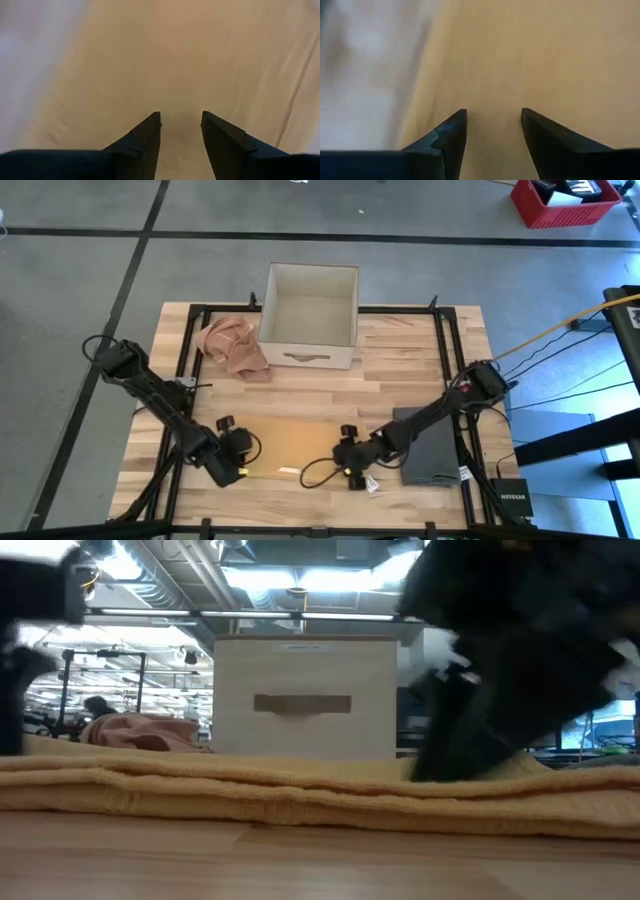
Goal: Fold towel
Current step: Fold the yellow towel
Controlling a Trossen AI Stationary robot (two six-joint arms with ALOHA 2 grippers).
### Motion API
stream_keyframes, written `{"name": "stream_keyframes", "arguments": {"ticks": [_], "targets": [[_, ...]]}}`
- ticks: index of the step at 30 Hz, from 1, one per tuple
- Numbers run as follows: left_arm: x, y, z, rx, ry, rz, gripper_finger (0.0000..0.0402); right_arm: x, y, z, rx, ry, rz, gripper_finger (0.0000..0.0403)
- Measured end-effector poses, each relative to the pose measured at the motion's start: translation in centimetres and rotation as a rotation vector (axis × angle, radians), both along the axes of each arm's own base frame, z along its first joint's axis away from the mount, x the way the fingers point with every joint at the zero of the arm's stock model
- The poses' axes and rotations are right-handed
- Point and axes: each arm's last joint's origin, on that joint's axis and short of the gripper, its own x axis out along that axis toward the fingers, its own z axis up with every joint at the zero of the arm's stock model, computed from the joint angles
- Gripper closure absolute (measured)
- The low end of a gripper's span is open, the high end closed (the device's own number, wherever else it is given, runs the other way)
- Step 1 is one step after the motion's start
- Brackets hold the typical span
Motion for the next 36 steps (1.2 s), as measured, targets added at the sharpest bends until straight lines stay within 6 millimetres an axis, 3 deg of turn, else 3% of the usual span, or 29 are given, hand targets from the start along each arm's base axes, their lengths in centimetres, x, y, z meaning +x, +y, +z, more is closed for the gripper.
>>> {"name": "stream_keyframes", "arguments": {"ticks": [6,10,13,17,22,28,32,36], "targets": [[-0.4,0.5,-0.9,-0.121,0.110,0.040,0.0270,-1.2,-0.4,-0.6,0.010,0.172,-0.009,0.0216],[0.9,0.0,1.5,-0.152,0.053,-0.007,0.0270,-0.9,0.1,0.8,0.077,0.203,0.046,0.0217],[2.7,-0.1,3.8,-0.105,-0.119,-0.039,0.0270,-1.3,0.0,3.2,0.094,0.222,0.038,0.0217],[5.3,0.5,4.8,-0.010,-0.302,-0.094,0.0270,-3.0,-0.8,7.1,0.136,0.235,-0.066,0.0217],[8.9,2.1,3.7,0.008,-0.412,-0.142,0.0270,-5.5,-0.9,9.7,0.207,0.283,-0.200,0.0215],[11.3,2.5,0.9,-0.014,-0.398,-0.227,0.0270,-7.0,-0.2,8.3,0.265,0.360,-0.320,0.0153],[11.6,2.5,-0.5,0.007,-0.363,-0.234,0.0270,-7.9,-0.5,6.7,0.243,0.373,-0.456,0.0101],[11.7,2.5,-1.0,0.015,-0.343,-0.255,0.0270,-8.7,-0.7,5.5,0.302,0.310,-0.599,0.0081]]}}
